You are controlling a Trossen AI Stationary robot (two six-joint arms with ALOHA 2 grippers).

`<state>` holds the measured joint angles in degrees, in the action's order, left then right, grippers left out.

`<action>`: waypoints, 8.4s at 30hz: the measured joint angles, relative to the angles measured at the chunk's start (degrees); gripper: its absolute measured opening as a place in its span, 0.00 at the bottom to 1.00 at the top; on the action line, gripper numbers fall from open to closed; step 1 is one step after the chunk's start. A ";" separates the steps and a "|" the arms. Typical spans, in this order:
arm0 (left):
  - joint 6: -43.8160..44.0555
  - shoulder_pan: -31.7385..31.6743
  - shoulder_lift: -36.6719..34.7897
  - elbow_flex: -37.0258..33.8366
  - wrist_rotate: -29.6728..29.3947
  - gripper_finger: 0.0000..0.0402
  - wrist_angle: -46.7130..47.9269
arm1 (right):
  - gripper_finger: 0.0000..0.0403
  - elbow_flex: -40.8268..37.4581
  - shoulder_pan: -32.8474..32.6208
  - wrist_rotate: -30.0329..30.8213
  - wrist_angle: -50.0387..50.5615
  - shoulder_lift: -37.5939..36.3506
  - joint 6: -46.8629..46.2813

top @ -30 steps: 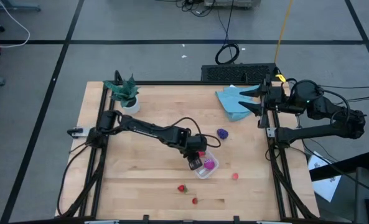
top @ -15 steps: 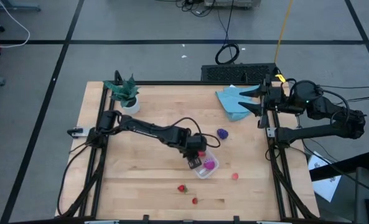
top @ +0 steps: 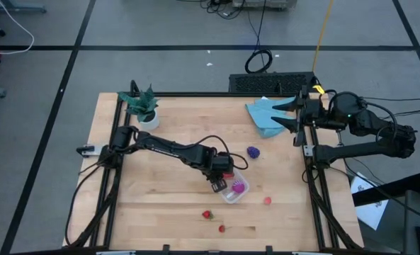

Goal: Pick and placing Produce into tupperware
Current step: Put the bottom peach into the transparent container, then put the top strawberry into the transparent container

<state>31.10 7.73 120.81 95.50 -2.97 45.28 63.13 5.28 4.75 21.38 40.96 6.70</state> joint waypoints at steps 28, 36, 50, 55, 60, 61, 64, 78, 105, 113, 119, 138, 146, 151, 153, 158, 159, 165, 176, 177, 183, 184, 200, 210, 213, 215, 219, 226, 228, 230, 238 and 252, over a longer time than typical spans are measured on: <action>0.05 1.43 -0.96 10.89 0.94 0.53 9.21 | 0.37 0.00 0.00 -0.07 0.45 0.01 -0.83; 4.40 7.40 -0.90 15.52 -6.76 0.53 22.46 | 0.37 -0.01 0.00 -0.07 1.05 0.01 3.56; 12.58 10.04 -0.87 13.22 -7.38 0.53 25.16 | 0.37 0.00 -0.11 -0.50 0.85 0.14 -0.15; 9.04 11.36 -0.87 13.22 -7.13 0.53 25.16 | 0.37 0.00 -0.11 -0.52 -0.52 0.14 -5.29; 4.88 13.90 -0.87 13.22 -7.12 0.53 25.11 | 0.37 0.00 -0.11 -0.55 -1.04 0.14 -10.76; 4.24 14.48 -0.87 13.06 -7.12 0.53 24.96 | 0.37 0.00 -0.11 -0.55 -1.06 0.14 -11.30; 3.46 16.06 -0.87 11.99 -6.89 0.53 24.79 | 0.37 0.00 -0.11 -0.55 -1.06 0.15 -12.04; 10.26 18.63 -0.83 -0.23 -6.35 0.53 1.67 | 0.37 0.00 -0.13 -1.48 -0.87 0.21 -12.07; 20.23 19.67 1.62 -1.77 -2.19 0.53 -0.20 | 0.37 0.00 -0.13 -3.58 7.09 2.33 -10.52; 18.65 18.85 1.70 -1.77 -1.50 0.53 -0.35 | 0.37 0.00 -0.13 -3.58 8.66 2.74 -10.54; 19.20 18.42 1.27 -1.88 0.56 0.53 0.13 | 0.37 0.00 -0.13 -3.58 8.90 2.74 -10.54; 18.50 19.03 1.16 -0.37 4.36 0.53 -0.69 | 0.37 0.00 -0.13 -3.58 8.92 2.74 -11.13; 19.02 19.61 1.16 -0.37 3.44 0.53 -0.81 | 0.37 0.00 -0.13 -3.58 8.92 2.74 -11.15; 20.08 20.54 1.16 -0.37 3.35 0.53 -0.87 | 0.37 0.00 -0.13 -3.58 8.92 2.74 -11.15; 20.39 20.90 1.16 -0.37 3.09 0.53 -0.91 | 0.37 0.00 -0.13 -3.58 8.92 2.74 -11.15; 21.58 21.42 1.16 -0.37 2.65 0.53 -1.00 | 0.37 0.00 -0.11 -3.58 8.92 2.74 -11.19; 21.58 21.61 1.16 -0.37 2.55 0.53 -0.98 | 0.37 0.00 -0.11 -3.57 8.91 2.74 -11.48; 22.09 21.72 1.16 -0.37 1.48 0.53 -0.96 | 0.37 0.00 -0.12 -3.58 8.90 2.74 -12.03; 11.50 22.24 1.16 -0.57 0.80 0.53 3.61 | 0.37 0.00 -0.13 -3.58 8.92 2.74 -12.04; 10.12 22.43 1.16 -0.58 0.78 0.53 4.38 | 0.37 0.00 -0.13 -3.58 8.90 2.74 -12.09; 3.22 23.29 1.06 -0.59 0.36 0.53 6.08 | 0.37 0.00 -0.13 -3.58 8.91 2.74 -13.55; 2.26 23.44 0.99 -0.59 -0.16 0.53 6.08 | 0.37 0.00 -0.11 -3.58 8.91 2.74 -13.55; -25.58 24.60 0.85 -0.61 -0.73 0.53 8.42 | 0.37 0.00 -0.13 -3.58 8.91 2.72 -13.57; -28.97 24.63 0.85 -0.63 -4.12 0.53 8.51 | 0.37 0.00 -0.13 -3.58 8.91 2.72 -13.57; -32.18 24.71 0.85 -0.63 -4.17 0.53 8.50 | 0.37 0.00 -0.13 -3.58 8.92 2.72 -13.57; -33.95 24.71 0.85 -0.63 -4.22 0.53 8.50 | 0.37 0.00 -0.13 -3.58 8.91 2.72 -13.57; -36.27 24.71 0.85 -0.63 -4.78 0.53 8.51 | 0.37 0.00 -0.13 -3.58 8.90 2.72 -13.57; -41.56 24.71 0.85 -0.63 -6.76 0.53 8.50 | 0.37 0.00 -0.12 -3.58 8.92 2.72 -13.57; -41.62 24.71 0.85 -0.63 -6.86 0.53 8.49 | 0.37 0.00 -0.12 -3.58 8.91 2.72 -13.57; -42.39 24.71 0.85 -0.63 -6.94 0.53 8.40 | 0.37 0.00 -0.13 -3.58 8.92 2.72 -13.57; -47.60 24.71 0.85 -0.63 -7.19 0.53 3.72 | 0.37 0.00 -0.12 -3.58 8.92 2.72 -14.64; -47.04 24.60 0.85 -0.63 -5.63 0.53 -1.03 | 0.37 0.00 -0.13 -3.58 8.92 2.72 -15.02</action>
<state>-15.94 32.34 121.67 94.87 -8.60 44.25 63.13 5.15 1.17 30.30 43.68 -8.32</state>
